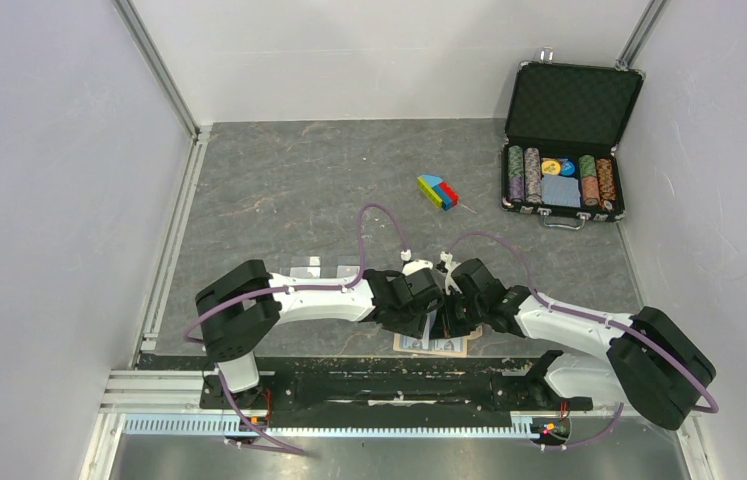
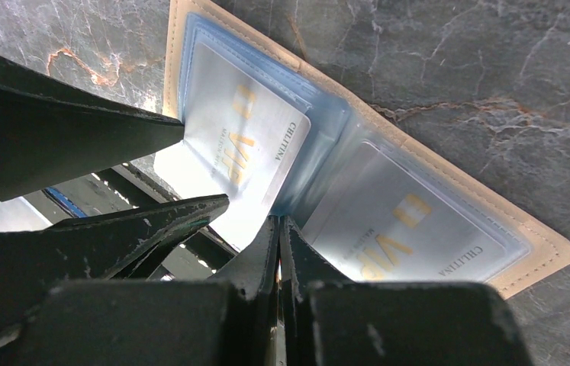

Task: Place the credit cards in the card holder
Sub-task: Turn over the card slot in the card holder.

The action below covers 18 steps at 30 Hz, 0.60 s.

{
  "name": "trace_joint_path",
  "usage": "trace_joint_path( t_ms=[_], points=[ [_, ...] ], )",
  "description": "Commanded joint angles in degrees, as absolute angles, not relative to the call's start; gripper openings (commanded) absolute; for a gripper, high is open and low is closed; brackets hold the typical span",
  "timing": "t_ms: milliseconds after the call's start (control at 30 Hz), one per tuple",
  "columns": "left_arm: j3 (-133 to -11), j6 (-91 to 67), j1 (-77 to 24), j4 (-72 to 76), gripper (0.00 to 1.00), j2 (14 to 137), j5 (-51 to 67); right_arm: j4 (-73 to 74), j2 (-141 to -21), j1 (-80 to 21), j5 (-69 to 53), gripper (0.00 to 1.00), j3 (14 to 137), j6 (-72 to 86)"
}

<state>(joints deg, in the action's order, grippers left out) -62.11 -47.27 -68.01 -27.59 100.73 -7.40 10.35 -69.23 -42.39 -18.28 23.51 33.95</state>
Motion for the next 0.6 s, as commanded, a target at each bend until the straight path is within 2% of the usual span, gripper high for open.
trace_joint_path(
  t_ms=[0, 233, 367, 567],
  points=[
    [-62.1, -48.2, -68.2, -29.4, 0.51, 102.7, -9.6, 10.6, -70.2, -43.1, -17.8, 0.0, 23.2, 33.8],
    [-61.7, -49.3, -68.2, -29.8, 0.52, 102.0, -10.3, 10.8, -70.2, -43.3, -17.8, 0.0, 23.3, 33.7],
    [-59.6, -49.8, -67.8, -25.0, 0.44, 100.9, -7.3, 10.8, -70.3, -43.3, -17.7, 0.0, 23.6, 33.7],
    [-55.3, -50.6, -67.8, -13.5, 0.38, 97.0, -2.3, 11.0, -70.5, -43.4, -17.7, 0.0, 24.1, 33.7]
  ],
)
